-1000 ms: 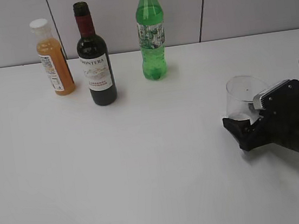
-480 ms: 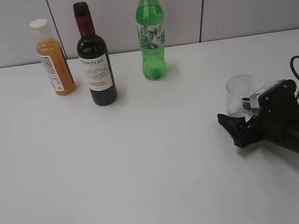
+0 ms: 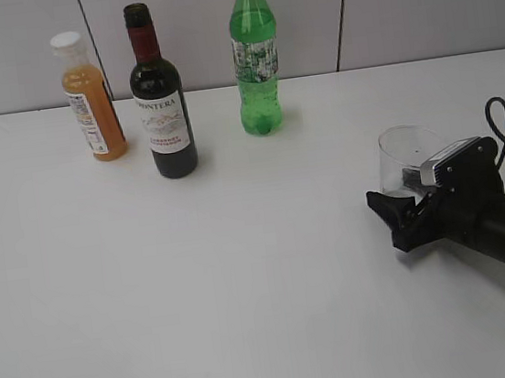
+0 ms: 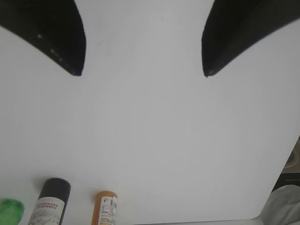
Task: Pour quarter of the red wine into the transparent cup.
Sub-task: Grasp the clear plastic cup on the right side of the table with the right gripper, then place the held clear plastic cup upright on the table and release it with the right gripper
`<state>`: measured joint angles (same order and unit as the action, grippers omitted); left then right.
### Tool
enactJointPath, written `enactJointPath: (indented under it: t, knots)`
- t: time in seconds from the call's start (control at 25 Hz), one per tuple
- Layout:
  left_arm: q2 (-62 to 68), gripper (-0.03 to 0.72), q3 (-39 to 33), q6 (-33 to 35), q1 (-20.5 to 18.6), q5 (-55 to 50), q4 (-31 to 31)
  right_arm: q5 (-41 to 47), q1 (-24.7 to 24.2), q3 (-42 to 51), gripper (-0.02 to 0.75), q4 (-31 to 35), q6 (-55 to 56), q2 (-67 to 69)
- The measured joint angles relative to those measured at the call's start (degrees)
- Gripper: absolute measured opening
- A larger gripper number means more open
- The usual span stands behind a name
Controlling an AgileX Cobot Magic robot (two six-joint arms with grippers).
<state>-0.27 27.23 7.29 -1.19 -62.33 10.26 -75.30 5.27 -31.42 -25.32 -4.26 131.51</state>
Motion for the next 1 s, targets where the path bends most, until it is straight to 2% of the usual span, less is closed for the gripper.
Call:
enactJointPath:
  t: [0.48,0.64,0.76,0.84,0.88,0.92,1.0]
  knots:
    - [0.0,0.589,0.0,0.0,0.0,0.0,0.0,5.4,0.0,0.2,0.542,0.0,-0.4,-9.0]
    - [0.0,0.589,0.0,-0.1,0.0,0.0,0.1,5.4,0.0,0.2,0.542,-2.4,1.6,-12.5]
    - [0.0,0.589,0.0,0.0,0.0,0.0,0.1,5.5,0.0,-0.4,0.542,-9.8,5.2,-13.6]
    - [0.0,0.589,0.0,-0.1,0.0,0.0,0.1,5.6,0.1,-2.1,0.542,-18.0,7.5,-13.7]
    - [0.0,0.589,0.0,-0.1,0.0,0.0,0.1,5.8,0.6,-4.4,0.542,-24.7,11.2,-13.7]
    - [0.0,0.589,0.0,-0.1,0.0,0.0,0.1,5.8,0.6,-4.4,0.542,-24.7,11.2,-13.7]
    - [0.0,0.589,0.0,-0.1,0.0,0.0,0.1,5.8,1.8,-7.5,0.542,-29.3,14.9,-13.7]
